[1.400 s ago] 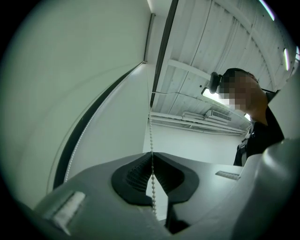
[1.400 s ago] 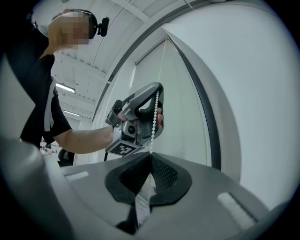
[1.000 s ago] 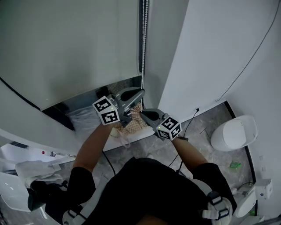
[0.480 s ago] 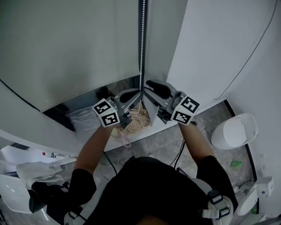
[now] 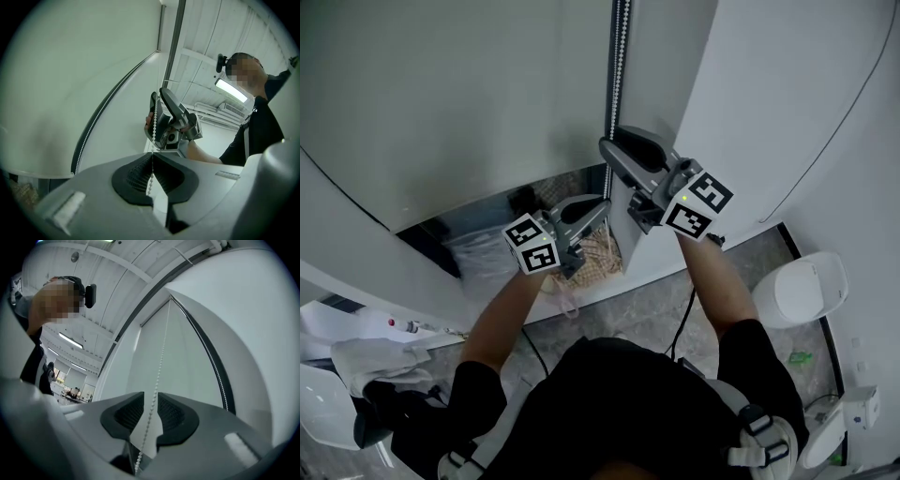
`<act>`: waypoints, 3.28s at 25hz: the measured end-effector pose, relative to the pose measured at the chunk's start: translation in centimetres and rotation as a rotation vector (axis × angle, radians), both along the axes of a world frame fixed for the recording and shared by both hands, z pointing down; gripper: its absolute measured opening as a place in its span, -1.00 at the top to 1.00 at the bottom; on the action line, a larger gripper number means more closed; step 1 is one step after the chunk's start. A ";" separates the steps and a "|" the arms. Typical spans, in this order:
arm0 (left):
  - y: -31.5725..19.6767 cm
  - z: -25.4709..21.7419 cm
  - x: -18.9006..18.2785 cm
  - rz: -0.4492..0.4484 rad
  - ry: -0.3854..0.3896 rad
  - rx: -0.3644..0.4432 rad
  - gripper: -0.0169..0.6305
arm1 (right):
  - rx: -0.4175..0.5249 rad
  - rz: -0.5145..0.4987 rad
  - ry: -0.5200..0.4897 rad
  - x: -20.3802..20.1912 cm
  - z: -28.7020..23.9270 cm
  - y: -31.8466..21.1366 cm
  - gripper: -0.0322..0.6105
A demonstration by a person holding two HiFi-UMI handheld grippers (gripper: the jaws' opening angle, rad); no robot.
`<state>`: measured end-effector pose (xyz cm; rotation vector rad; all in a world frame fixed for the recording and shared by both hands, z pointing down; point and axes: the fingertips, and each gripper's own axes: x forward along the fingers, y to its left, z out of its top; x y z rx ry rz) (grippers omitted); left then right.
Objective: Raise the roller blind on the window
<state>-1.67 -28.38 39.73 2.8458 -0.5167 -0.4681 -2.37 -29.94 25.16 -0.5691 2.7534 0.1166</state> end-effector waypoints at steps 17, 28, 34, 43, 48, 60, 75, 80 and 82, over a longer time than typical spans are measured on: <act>1.3 -0.1 -0.7 -0.016 0.018 -0.019 0.92 | 0.036 0.041 0.045 -0.8 0.4 1.3 0.88; 2.6 13.7 0.7 0.030 -0.212 -0.196 0.92 | -0.126 0.019 0.179 -1.1 14.0 2.1 0.88; 3.0 12.1 -0.2 0.053 -0.301 -0.084 0.59 | -0.096 0.004 0.221 -1.8 13.9 2.3 0.88; -0.4 -5.4 -5.4 0.032 -0.021 0.077 0.54 | -0.111 0.013 0.210 -1.2 14.0 2.0 0.88; -1.1 -13.8 -2.7 0.138 -0.007 0.220 0.54 | -0.090 0.017 0.243 -0.8 14.0 1.8 0.88; -3.0 -19.7 -1.1 0.114 0.105 0.232 0.54 | -0.091 0.011 0.266 -0.6 14.2 2.2 0.88; -1.6 -20.2 0.0 0.114 0.091 0.276 0.92 | -0.098 0.016 0.240 -0.1 14.1 2.4 0.88; -1.7 -17.7 0.2 0.086 0.059 0.254 0.92 | -0.109 0.015 0.304 -0.7 16.6 2.7 0.88; -1.7 -14.7 0.5 0.078 0.038 0.207 0.92 | -0.154 0.013 0.366 -0.8 19.8 3.0 0.88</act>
